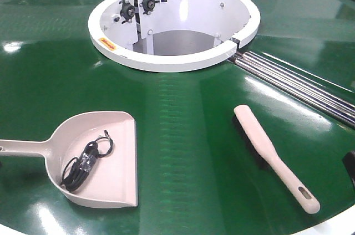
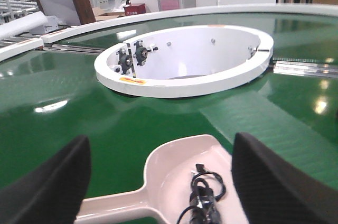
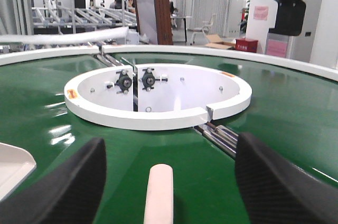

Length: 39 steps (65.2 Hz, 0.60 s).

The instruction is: Clean and inspect green conveyor with broom and dustpan

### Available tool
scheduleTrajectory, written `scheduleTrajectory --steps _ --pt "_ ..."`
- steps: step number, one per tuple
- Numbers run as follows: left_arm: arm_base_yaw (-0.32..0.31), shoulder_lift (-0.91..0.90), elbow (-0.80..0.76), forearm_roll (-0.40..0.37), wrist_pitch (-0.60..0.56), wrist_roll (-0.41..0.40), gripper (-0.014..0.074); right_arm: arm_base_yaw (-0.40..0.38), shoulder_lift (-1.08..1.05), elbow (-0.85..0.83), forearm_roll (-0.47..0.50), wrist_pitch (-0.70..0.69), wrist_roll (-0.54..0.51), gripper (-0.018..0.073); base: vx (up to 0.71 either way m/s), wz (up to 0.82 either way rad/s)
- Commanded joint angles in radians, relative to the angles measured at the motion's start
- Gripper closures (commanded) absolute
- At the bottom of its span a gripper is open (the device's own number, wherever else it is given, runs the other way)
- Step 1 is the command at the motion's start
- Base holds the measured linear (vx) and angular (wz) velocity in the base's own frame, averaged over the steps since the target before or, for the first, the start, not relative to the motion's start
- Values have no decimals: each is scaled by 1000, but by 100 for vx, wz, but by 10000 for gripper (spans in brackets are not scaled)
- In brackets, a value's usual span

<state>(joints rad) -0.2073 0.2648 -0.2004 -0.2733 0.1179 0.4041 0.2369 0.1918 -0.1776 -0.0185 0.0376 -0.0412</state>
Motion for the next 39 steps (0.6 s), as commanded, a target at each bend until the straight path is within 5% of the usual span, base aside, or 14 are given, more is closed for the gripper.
scheduleTrajectory --steps 1,10,39 --pt "-5 6 -29 -12 -72 -45 219 -2 10 -26 -11 -93 -9 199 0 0" --pt "-5 6 -29 -11 -56 -42 605 -2 10 -26 -8 -93 -9 536 0 0" --pt "-5 6 -29 -12 -94 -42 604 -2 10 -26 -7 -101 -8 568 0 0"
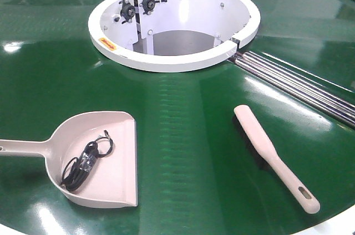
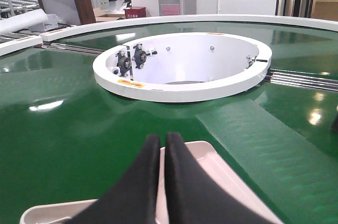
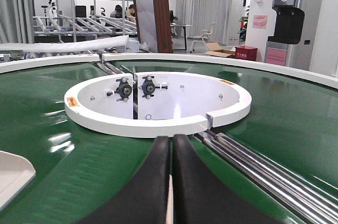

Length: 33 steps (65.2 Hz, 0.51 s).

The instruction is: Clean and inspect green conveyor with broom and dustpan

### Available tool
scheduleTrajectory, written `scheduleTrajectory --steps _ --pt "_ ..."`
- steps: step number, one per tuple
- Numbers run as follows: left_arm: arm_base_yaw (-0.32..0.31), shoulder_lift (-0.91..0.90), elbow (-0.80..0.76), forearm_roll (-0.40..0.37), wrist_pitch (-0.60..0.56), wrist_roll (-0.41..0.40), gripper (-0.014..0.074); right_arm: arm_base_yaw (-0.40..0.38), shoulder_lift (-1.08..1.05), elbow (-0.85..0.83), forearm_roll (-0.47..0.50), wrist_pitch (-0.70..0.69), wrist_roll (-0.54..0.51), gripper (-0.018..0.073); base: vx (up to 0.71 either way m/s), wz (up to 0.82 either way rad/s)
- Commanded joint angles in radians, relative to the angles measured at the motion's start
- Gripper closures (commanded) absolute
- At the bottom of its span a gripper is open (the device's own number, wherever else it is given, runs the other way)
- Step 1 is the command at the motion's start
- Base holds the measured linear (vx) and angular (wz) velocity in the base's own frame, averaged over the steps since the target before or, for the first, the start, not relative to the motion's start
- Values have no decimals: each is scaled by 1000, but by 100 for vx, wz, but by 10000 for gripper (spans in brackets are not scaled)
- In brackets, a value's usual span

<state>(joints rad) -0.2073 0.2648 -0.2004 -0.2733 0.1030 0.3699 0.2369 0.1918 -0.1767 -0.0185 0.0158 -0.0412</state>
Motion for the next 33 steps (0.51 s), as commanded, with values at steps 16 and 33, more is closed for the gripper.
scheduleTrajectory --steps 16,33 --pt "-5 6 -29 -12 -79 -8 604 -2 10 -27 -7 -79 -8 568 0 0" --pt "-4 7 4 26 -119 -52 604 -2 10 -27 -7 -79 -8 568 0 0"
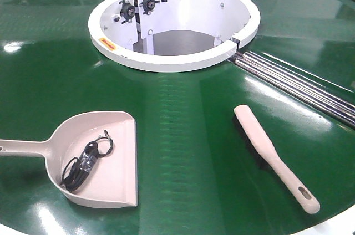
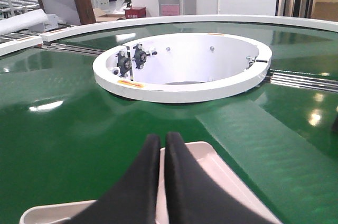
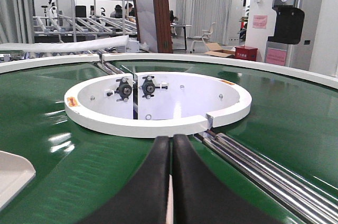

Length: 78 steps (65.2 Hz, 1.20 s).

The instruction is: Clean and inspect green conveyor with broom and dustpan

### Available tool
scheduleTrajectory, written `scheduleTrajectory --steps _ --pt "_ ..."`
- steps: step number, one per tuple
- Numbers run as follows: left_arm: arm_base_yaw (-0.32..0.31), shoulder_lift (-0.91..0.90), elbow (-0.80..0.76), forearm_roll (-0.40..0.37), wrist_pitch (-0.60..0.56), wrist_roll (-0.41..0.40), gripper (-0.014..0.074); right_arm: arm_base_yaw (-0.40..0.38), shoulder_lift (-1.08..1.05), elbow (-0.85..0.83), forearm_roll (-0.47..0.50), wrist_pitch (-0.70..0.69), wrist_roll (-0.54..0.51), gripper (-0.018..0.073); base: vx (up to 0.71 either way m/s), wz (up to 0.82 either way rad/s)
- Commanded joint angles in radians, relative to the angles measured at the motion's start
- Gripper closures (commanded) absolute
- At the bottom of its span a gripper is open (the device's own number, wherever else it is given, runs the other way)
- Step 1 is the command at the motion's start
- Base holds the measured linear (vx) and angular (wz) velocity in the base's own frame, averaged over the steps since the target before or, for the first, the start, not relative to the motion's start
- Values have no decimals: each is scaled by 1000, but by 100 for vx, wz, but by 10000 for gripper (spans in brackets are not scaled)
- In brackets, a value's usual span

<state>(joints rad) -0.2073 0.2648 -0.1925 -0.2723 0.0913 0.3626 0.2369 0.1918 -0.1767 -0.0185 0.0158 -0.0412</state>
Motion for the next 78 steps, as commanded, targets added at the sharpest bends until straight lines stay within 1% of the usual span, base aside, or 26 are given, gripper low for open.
scheduleTrajectory --steps 1,4,5,10,12,16,21,28,31,37,78 --pt "-3 6 3 39 -116 -73 604 -2 10 -27 -7 -79 -8 568 0 0" --pt "5 6 27 97 -148 -160 604 -2 10 -27 -7 -79 -8 568 0 0" --pt "9 6 38 128 -162 -203 604 -2 10 -27 -7 -79 -8 568 0 0" --pt "36 6 79 243 -200 -350 604 -2 10 -27 -7 -79 -8 568 0 0" --pt "48 6 95 272 -204 -386 604 -2 10 -27 -7 -79 -8 568 0 0" --pt "71 6 120 272 -205 -420 604 -2 10 -27 -7 -79 -8 568 0 0" --pt "93 -20 155 272 -204 -421 604 -2 10 -27 -7 -79 -8 568 0 0" --pt "105 -136 231 286 -218 -413 604 -2 10 -27 -7 -79 -8 568 0 0" --pt "105 -203 231 286 -145 -413 604 -2 10 -27 -7 -79 -8 568 0 0" --pt "105 -303 231 283 -80 -417 604 -2 10 -27 -7 -79 -8 568 0 0" --pt "105 -292 230 272 -76 -419 604 -2 10 -27 -7 -78 -8 568 0 0"
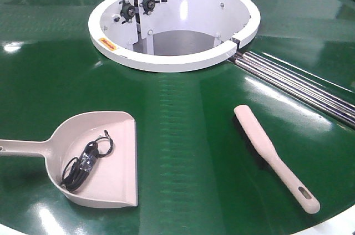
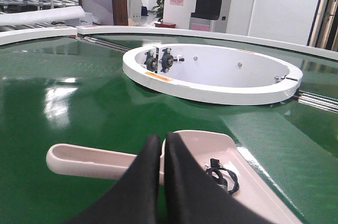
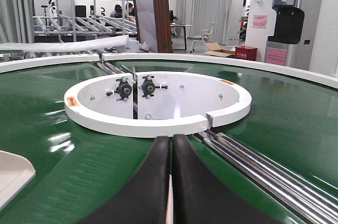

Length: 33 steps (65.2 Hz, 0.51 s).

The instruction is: Clean and inspect green conveyor with broom and dustpan

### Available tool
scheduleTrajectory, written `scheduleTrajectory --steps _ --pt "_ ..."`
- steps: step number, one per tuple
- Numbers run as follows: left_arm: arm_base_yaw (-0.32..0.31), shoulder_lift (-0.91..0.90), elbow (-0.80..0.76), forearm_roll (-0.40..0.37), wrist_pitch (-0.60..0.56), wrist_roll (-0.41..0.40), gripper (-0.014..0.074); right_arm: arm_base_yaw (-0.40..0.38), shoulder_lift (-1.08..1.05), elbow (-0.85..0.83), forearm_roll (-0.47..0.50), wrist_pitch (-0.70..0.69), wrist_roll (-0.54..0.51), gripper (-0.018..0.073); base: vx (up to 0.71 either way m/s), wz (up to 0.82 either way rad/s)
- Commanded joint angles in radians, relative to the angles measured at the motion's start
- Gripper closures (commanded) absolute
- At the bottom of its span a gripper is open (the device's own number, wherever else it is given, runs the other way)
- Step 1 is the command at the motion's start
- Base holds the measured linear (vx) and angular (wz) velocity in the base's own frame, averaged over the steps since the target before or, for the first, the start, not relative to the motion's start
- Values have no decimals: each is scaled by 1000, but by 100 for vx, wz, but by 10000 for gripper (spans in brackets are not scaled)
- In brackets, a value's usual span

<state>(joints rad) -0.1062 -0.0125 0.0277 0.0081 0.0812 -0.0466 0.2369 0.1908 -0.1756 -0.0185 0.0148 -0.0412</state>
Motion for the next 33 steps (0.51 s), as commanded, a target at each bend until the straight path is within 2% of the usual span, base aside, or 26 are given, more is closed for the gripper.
scheduleTrajectory --steps 1,33 --pt "3 -14 10 -8 -66 -10 604 -2 12 -28 -7 -77 -8 568 0 0" --pt "3 -14 10 -8 -66 -10 604 -2 12 -28 -7 -77 -8 568 0 0"
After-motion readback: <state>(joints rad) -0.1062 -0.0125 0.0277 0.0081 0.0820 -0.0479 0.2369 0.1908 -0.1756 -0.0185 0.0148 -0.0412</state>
